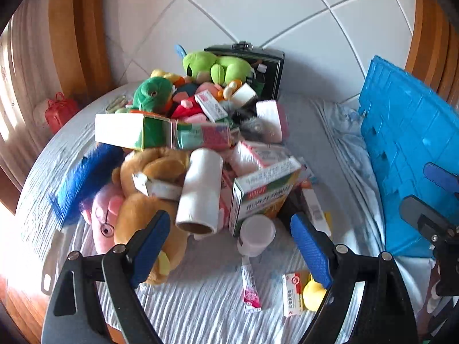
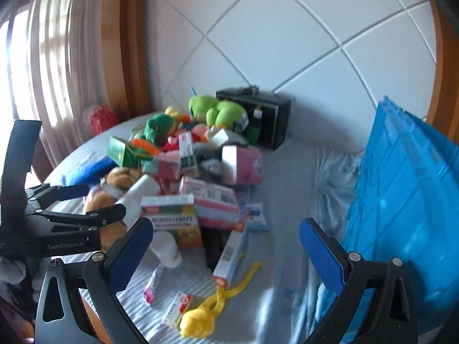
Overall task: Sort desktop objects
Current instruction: 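Grasp the white-pink ointment tube with left tool while right tool grasps yellow snowball clip, then carry tube and yellow clip into the blue crate and open both tools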
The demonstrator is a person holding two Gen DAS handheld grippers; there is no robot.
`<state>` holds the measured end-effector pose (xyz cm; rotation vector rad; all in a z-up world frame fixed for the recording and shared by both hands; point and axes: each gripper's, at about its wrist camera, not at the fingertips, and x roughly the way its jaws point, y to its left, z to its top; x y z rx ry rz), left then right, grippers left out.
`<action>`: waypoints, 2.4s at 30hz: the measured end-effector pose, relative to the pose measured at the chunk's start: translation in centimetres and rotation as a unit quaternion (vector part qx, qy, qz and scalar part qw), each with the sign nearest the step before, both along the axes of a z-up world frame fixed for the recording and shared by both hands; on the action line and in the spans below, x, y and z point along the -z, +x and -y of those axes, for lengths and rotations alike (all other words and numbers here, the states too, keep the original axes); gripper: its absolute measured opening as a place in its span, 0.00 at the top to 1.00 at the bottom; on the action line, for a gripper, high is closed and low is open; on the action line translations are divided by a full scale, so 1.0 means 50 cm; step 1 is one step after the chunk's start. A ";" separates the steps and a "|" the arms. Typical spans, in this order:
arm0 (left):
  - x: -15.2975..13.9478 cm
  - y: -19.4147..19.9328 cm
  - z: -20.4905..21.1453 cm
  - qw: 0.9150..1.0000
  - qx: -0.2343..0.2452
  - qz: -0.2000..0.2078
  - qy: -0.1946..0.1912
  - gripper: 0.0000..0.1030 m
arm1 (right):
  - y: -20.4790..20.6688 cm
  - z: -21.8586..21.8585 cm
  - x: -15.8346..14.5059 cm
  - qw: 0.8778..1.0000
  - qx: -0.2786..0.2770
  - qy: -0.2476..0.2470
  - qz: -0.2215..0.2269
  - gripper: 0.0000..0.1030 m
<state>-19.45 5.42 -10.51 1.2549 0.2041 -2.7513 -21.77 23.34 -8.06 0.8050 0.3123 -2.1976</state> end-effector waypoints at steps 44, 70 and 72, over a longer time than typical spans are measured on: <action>0.286 -0.011 -0.090 0.985 0.088 0.148 0.010 0.83 | -0.015 0.023 0.352 0.952 0.026 0.176 0.248 0.65; -0.062 -0.101 -0.175 0.985 0.147 -0.088 -0.026 0.83 | -0.043 -0.062 -0.028 0.997 0.040 0.034 0.059 0.67; -0.100 -0.114 -0.179 0.983 0.148 -0.109 -0.025 0.83 | -0.044 -0.068 -0.074 0.998 0.037 0.013 0.041 0.67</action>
